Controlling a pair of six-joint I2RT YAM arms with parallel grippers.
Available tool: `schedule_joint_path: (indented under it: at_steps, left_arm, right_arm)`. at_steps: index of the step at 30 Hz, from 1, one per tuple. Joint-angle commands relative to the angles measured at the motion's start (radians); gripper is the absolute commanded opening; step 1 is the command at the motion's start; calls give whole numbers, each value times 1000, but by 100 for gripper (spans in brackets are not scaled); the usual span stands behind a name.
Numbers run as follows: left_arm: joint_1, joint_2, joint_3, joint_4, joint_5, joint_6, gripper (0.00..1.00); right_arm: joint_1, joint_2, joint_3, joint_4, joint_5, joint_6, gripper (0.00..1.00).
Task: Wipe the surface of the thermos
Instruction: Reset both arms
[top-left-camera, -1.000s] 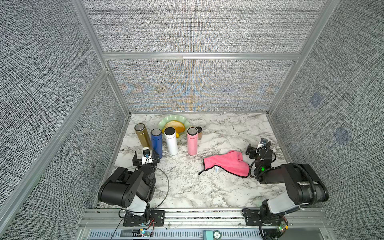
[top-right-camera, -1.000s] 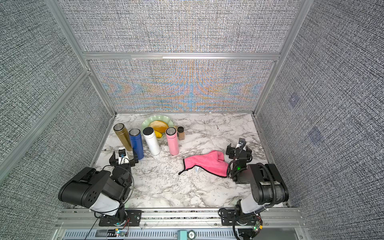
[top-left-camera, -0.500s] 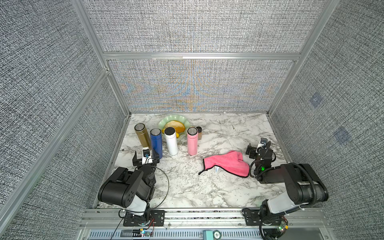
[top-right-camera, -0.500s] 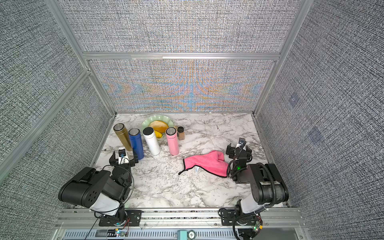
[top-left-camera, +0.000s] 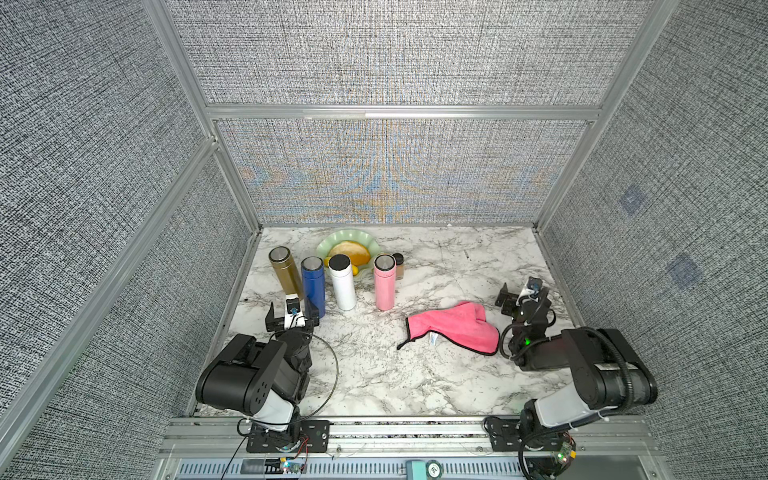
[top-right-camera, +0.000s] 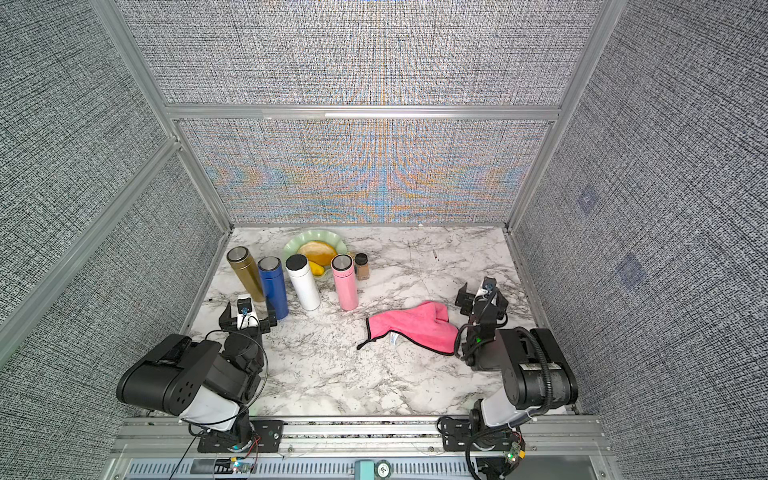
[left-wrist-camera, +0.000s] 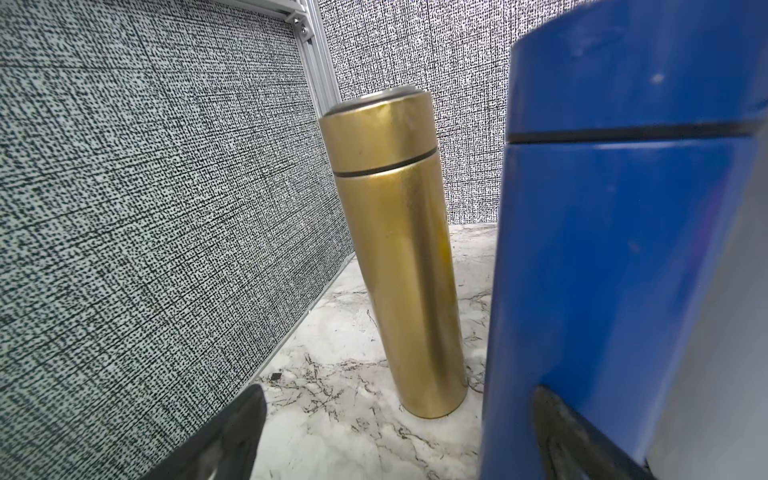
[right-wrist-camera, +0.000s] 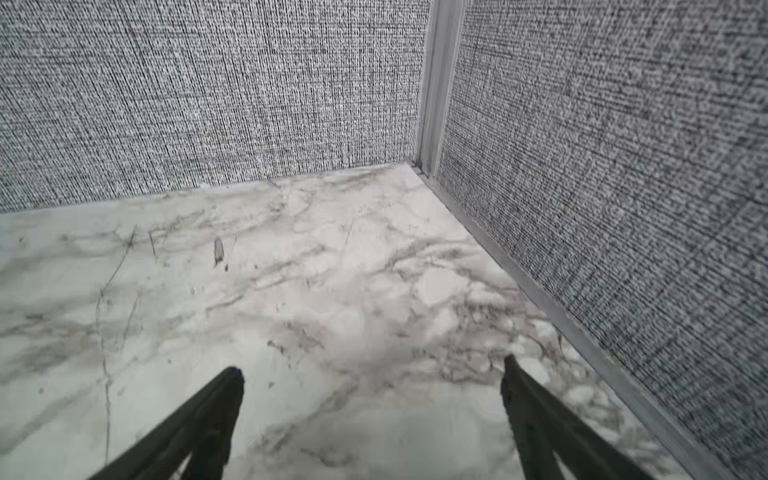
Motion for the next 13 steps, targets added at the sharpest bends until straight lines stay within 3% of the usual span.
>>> schedule_joint_path:
  at_steps: [1, 3, 13]
  left_arm:
    - [-1, 0, -18, 154, 1, -2, 99]
    - [-1, 0, -18, 154, 1, -2, 100]
    - [-1, 0, -18, 154, 2, -2, 100]
  right_arm:
    - [2, 8, -9, -44, -3, 0, 99]
    - [3, 0, 23, -126, -10, 1, 99]
    - [-9, 3, 17, -110, -100, -22, 99]
